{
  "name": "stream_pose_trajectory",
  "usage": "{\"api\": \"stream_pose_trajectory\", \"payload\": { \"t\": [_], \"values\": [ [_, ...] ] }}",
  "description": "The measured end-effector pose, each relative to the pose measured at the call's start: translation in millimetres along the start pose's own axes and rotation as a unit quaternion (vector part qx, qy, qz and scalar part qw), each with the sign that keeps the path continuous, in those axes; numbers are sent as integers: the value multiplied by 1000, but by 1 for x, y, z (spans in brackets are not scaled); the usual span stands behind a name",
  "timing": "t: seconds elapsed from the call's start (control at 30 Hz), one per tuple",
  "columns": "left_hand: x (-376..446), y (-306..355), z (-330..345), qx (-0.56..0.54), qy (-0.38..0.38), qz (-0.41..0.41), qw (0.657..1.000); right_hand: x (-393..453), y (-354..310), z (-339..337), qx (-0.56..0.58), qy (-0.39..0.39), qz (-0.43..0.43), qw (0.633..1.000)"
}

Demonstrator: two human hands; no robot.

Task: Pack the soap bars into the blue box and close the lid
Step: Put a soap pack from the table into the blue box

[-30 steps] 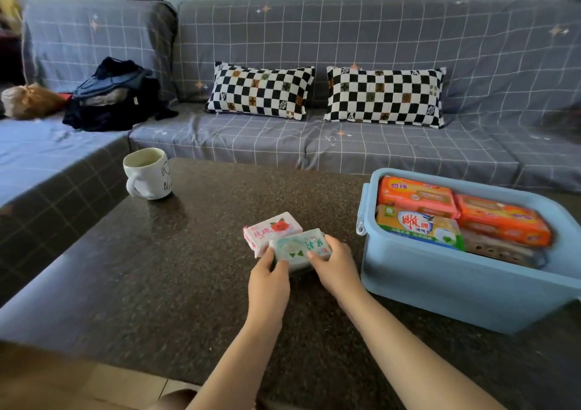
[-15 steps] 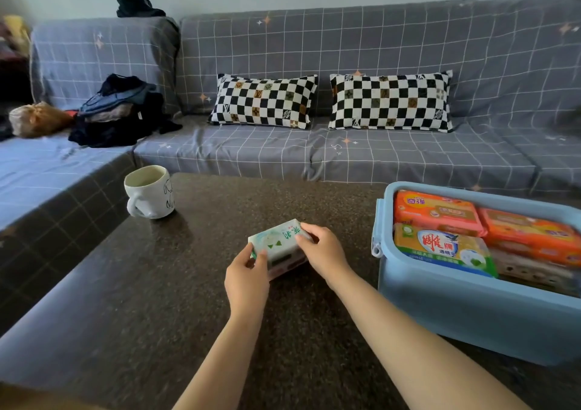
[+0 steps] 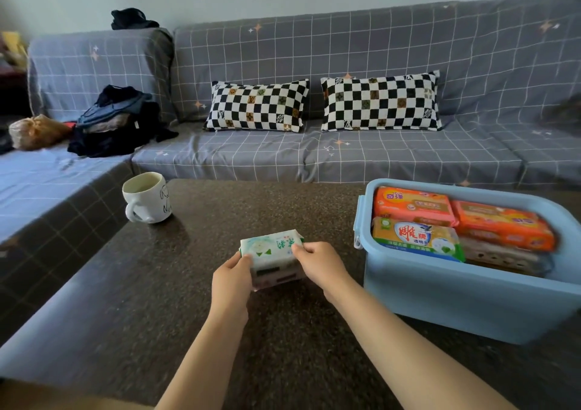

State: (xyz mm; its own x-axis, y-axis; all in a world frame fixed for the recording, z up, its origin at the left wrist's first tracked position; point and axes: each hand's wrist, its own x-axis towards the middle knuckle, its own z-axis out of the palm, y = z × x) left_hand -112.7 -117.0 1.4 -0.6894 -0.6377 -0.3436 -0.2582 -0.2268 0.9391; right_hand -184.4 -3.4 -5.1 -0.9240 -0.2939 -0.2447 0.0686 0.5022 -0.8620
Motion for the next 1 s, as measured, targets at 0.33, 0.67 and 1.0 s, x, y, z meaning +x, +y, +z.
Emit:
{"api": "stream_pose_trajectory", "payload": {
  "t": [0.33,0.67,1.0],
  "values": [
    [-96,73,17,35,-109,150,982,-94,-23,-84,17,129,-114,985],
    [-143,84,113,75,-278,156,945,-153,0,-204,10,248,-72,966],
    [-151,46,214,132,-367,55,919,-149,49,-286,-48,266,31,962]
  ]
}}
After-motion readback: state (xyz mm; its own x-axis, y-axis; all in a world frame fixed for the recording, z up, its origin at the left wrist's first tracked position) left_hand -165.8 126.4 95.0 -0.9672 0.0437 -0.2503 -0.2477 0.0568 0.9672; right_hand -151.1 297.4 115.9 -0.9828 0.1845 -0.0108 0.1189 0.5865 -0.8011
